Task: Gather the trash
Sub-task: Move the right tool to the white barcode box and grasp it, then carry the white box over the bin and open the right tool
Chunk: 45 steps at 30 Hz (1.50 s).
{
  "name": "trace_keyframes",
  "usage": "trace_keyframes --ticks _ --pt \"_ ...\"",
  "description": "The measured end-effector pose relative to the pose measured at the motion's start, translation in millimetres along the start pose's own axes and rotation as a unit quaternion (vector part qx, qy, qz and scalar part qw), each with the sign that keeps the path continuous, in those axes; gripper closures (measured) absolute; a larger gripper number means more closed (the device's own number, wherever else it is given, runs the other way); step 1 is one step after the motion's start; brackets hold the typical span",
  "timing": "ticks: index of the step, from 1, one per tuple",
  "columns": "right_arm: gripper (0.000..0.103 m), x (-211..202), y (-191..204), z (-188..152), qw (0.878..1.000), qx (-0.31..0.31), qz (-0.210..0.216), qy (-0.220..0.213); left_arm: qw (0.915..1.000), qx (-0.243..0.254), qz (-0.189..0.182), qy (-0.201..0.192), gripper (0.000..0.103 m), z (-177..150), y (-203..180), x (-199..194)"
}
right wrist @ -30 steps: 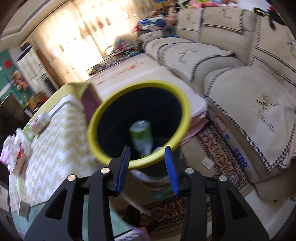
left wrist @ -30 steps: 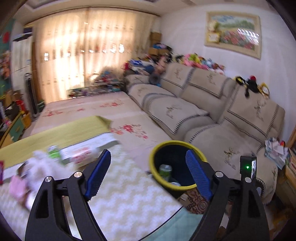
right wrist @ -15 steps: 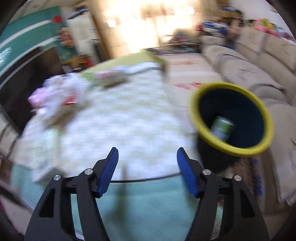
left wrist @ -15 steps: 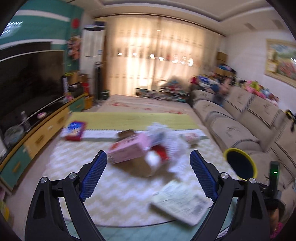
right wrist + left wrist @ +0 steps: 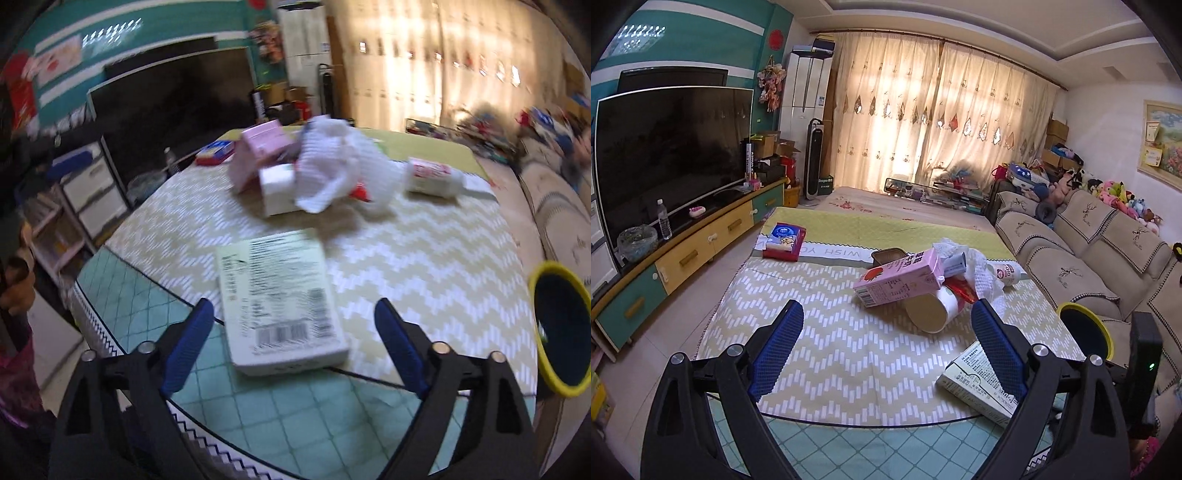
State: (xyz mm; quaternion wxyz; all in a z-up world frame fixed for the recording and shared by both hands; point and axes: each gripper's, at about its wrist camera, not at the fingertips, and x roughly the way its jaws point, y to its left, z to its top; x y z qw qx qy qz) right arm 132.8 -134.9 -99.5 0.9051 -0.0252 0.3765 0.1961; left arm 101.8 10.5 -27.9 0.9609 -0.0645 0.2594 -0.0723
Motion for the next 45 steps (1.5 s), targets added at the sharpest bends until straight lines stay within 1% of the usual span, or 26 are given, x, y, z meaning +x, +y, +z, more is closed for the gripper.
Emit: trace_keyframes --ticks 2,7,18,19,20,21,22,23,26,33,38,45 --pt "0.011 6.3 3.9 0.3 1.0 -0.011 -0.006 0.01 1.0 -0.002 0.001 0.0 0.012 -0.2 -0.4 -0.7" --pt "0.011 28.5 2.0 -0.5 0.999 -0.017 -0.004 0.041 1.0 -0.004 0.003 0.001 0.012 -2.8 0.6 0.3" --pt "0.012 47.8 -2.6 -10.4 0.998 -0.012 -0.005 0.06 0.9999 -0.005 -0.004 0.012 0.012 -8.4 -0.1 12.3" --pt "0.014 48.4 -2.5 -10.4 0.998 -0.012 -0.002 0.061 0.9999 -0.006 -0.005 0.012 0.012 -8.6 -0.5 13.6" --pt "0.02 48.2 -3.1 -11.0 0.998 -0.009 0.002 0.06 0.9999 -0.006 -0.005 0.013 0.012 -8.8 -0.8 14.3" --pt "0.023 47.1 -3.5 -11.0 0.998 -0.009 0.0 0.056 0.9999 -0.006 -0.006 0.014 0.012 -9.2 -1.1 15.0" --pt "0.031 46.3 -4.0 -10.5 0.998 -0.007 0.001 0.055 0.9999 -0.006 -0.006 0.015 0.012 -9.5 -1.6 15.3" --pt "0.032 45.4 -4.9 -10.3 0.999 -0.004 0.0 0.055 0.9998 -0.006 -0.006 0.016 0.012 -10.0 -2.3 16.5" --pt "0.033 38.0 -12.2 -10.5 0.999 0.018 0.013 0.047 0.9997 -0.007 -0.009 0.02 0.012 -11.6 -1.9 20.4" --pt "0.034 9.5 -21.5 -10.9 0.999 0.039 0.014 0.019 0.9997 -0.004 -0.009 0.022 0.012 -13.3 -5.1 24.4" --pt "0.035 -10.2 -32.5 -11.2 0.998 0.059 0.006 0.003 0.9996 -0.002 -0.01 0.025 0.012 -14.4 -6.9 26.2" --pt "0.035 -32.3 -62.7 -15.5 0.995 0.097 -0.022 -0.017 0.9994 0.004 -0.014 0.032 0.012 -15.4 -12.7 31.8"
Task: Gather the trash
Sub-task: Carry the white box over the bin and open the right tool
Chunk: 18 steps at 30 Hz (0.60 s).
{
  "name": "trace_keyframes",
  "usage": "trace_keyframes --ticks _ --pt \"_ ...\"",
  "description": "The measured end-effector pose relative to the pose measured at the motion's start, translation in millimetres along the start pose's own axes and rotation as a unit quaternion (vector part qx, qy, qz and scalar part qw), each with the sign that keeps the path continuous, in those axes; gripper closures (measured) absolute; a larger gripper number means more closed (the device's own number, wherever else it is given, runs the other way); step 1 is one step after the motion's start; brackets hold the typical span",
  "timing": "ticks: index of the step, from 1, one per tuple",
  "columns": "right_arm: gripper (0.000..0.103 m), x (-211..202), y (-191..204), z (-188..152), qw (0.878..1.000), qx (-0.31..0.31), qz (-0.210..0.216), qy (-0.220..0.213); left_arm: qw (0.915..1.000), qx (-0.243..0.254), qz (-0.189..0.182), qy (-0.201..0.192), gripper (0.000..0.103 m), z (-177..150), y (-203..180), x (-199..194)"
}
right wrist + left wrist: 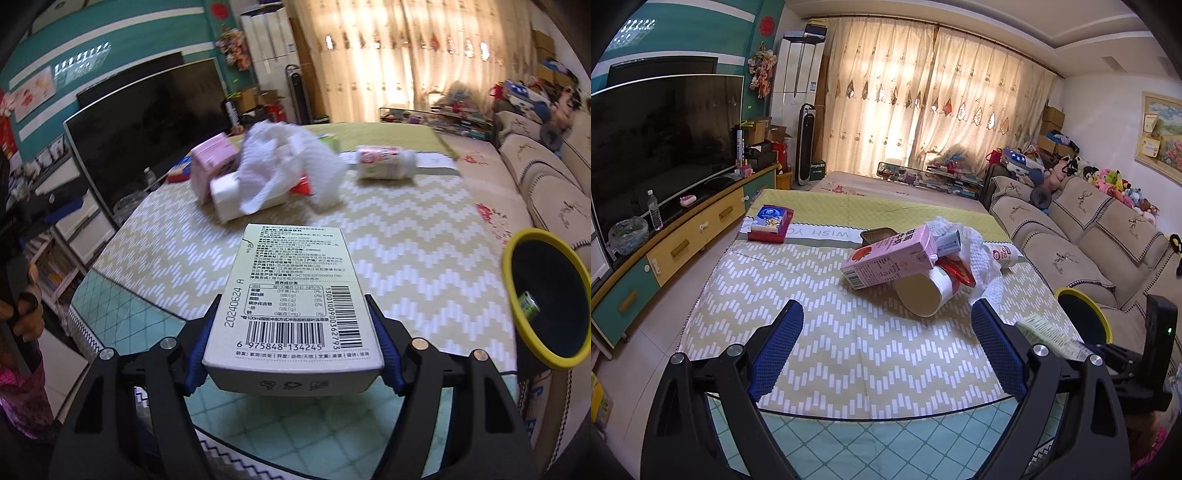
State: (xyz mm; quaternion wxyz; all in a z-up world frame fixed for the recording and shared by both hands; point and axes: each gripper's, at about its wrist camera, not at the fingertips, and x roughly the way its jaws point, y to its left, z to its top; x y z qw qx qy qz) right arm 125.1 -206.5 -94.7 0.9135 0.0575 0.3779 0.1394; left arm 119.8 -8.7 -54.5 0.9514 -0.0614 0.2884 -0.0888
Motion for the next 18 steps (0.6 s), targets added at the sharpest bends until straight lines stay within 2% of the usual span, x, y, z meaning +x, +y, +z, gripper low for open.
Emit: trace_keyframes --ticks 9,14,18 --pt "0.035 -23.3 -78.1 3.4 0.993 0.084 -0.083 -0.026 0.9999 0.006 -0.003 0.008 0.012 -0.3 -6.0 7.9" --pt "0.035 -32.5 -127.2 -0.1 0.981 0.136 -0.135 -0.036 0.9998 0.011 -0.007 0.017 0.012 -1.4 -10.8 16.5" --pt "0.035 -35.5 -171.1 -4.1 0.966 0.182 -0.178 -0.034 0.9996 0.014 -0.01 0.021 0.012 -1.9 -14.1 21.1"
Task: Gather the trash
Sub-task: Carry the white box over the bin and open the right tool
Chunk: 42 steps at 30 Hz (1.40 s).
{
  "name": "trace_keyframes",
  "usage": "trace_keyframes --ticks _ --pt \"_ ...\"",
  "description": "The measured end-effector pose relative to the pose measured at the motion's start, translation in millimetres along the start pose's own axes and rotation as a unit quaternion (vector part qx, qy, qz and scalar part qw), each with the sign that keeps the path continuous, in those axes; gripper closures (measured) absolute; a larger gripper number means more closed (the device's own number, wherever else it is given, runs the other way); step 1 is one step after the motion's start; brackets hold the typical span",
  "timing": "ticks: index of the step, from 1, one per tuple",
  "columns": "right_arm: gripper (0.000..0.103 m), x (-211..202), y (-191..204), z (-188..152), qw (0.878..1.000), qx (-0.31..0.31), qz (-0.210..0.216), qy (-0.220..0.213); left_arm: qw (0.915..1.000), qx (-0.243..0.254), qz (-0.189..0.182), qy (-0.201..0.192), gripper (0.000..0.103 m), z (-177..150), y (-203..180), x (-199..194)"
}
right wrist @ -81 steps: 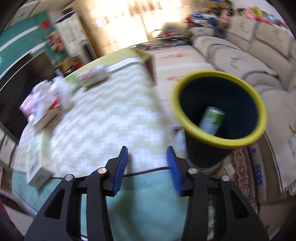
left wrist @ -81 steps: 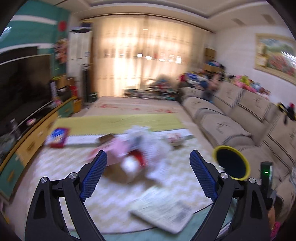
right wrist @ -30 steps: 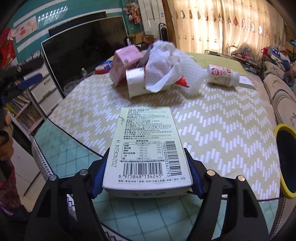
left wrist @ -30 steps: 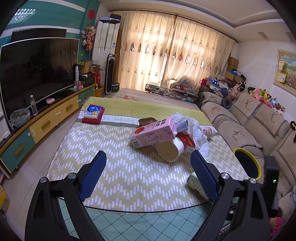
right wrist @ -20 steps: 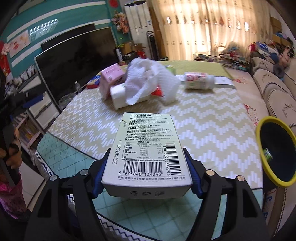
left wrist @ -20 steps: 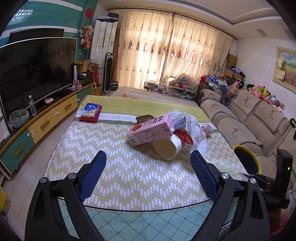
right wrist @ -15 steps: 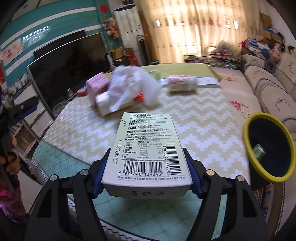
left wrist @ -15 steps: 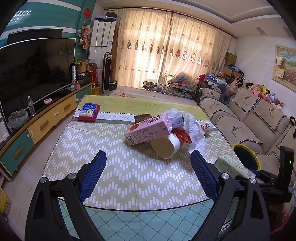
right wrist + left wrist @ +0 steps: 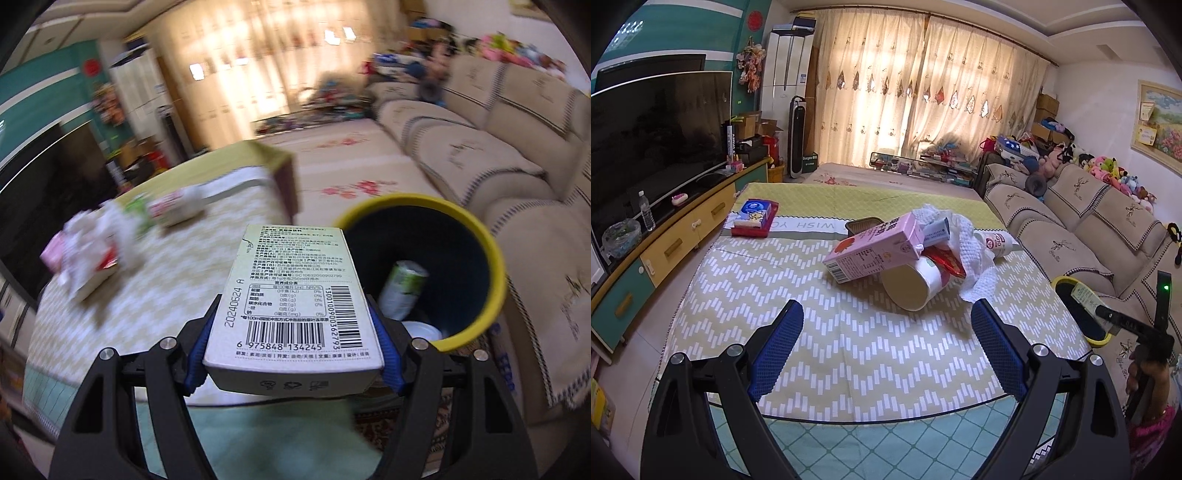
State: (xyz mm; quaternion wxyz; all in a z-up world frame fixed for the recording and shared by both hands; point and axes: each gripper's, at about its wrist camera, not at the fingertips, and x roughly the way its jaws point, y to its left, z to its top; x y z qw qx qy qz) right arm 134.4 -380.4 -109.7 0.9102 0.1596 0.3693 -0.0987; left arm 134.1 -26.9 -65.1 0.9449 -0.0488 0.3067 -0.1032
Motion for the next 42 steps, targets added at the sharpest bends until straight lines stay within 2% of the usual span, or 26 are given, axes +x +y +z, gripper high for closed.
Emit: trace_keyframes --ticks 8,12,18,25,35,42 --pt "0.035 27.1 -45.7 8.5 0.997 0.046 -0.059 0.016 0.9999 0.006 -0.003 0.012 0.012 0.9 -6.4 11.1" --pt "0.034 37.4 -55.0 9.6 0.995 0.055 -0.082 0.02 0.9998 0.009 -0.006 0.017 0.012 1.3 -10.2 16.0" --pt "0.031 40.9 -61.7 11.5 0.993 0.068 -0.094 0.012 0.9996 0.013 -0.009 0.024 0.012 0.0 -14.1 23.1" --pt "0.031 29.5 -46.8 10.2 0.994 0.052 -0.093 -0.002 0.9994 0.013 -0.01 0.029 0.012 0.4 -13.2 30.0" --pt "0.031 26.2 -25.0 7.6 0.997 0.033 -0.069 -0.001 0.9994 0.026 -0.004 0.023 0.012 11.0 -9.9 46.6" --pt "0.031 27.9 -17.9 4.8 0.998 0.029 -0.062 0.003 0.9982 0.02 -0.032 0.047 0.012 15.5 -17.3 68.8"
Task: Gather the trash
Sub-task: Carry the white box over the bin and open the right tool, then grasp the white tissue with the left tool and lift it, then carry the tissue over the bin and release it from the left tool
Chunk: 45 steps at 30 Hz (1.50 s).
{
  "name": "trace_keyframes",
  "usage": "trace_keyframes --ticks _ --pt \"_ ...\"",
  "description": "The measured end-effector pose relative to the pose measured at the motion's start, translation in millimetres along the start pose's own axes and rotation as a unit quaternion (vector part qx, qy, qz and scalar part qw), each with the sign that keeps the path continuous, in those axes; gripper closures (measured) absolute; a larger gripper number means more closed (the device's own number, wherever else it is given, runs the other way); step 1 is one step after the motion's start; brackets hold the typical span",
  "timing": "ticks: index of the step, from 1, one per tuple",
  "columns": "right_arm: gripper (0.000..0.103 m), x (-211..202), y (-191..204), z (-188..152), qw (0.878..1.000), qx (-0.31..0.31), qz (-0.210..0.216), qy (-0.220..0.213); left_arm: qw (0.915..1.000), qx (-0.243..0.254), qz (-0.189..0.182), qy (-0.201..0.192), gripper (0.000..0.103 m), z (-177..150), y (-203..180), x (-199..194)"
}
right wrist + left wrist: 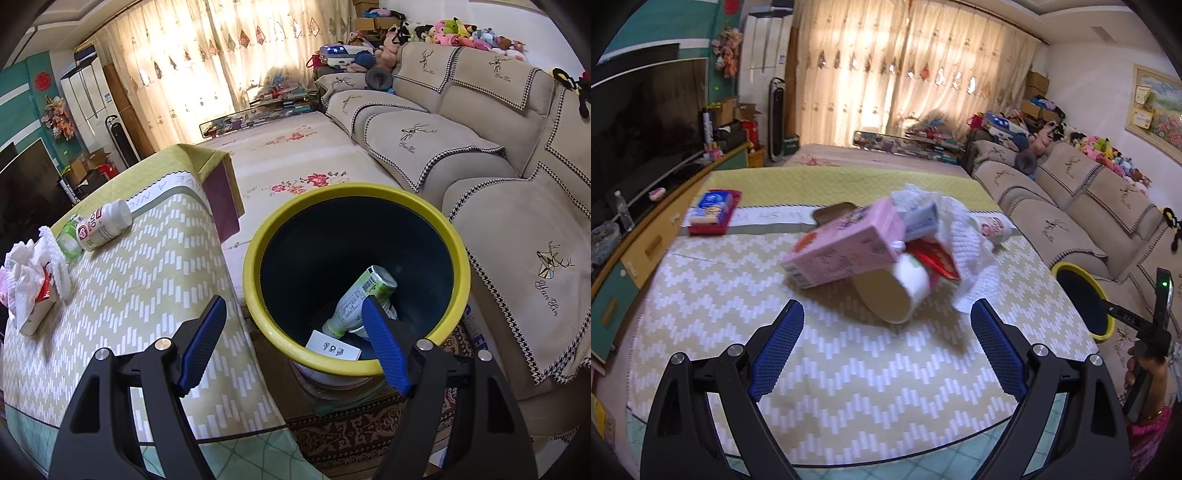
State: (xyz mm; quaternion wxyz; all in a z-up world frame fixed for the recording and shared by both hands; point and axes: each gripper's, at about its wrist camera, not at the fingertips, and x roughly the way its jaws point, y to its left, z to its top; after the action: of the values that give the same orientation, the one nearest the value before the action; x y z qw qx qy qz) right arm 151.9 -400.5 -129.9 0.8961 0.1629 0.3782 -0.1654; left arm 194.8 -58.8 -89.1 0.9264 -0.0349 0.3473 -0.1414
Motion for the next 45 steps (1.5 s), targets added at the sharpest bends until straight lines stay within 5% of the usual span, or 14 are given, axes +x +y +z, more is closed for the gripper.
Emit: trace_keyframes --ticks 15,27,32,45 --pt "0.031 7.6 -7.3 -5.8 1.0 0.01 0.015 0.011 0.996 0.056 -0.059 0.036 0.048 42.8 -75.0 56.5" --pt "0.031 18.9 -12.2 -9.7 0.999 0.017 0.028 0.023 0.9969 0.042 -0.016 0.066 0.072 51.5 -76.7 97.5" --pt "0.031 19.8 -9.6 -10.8 0.999 0.016 0.034 0.024 0.9973 0.037 -0.019 0.06 0.098 52.4 -72.0 97.2" --pt "0.031 -2.5 -10.7 -11.8 0.999 0.025 0.047 0.003 0.9952 0.083 -0.049 -0.018 0.099 106.3 -91.9 12.5"
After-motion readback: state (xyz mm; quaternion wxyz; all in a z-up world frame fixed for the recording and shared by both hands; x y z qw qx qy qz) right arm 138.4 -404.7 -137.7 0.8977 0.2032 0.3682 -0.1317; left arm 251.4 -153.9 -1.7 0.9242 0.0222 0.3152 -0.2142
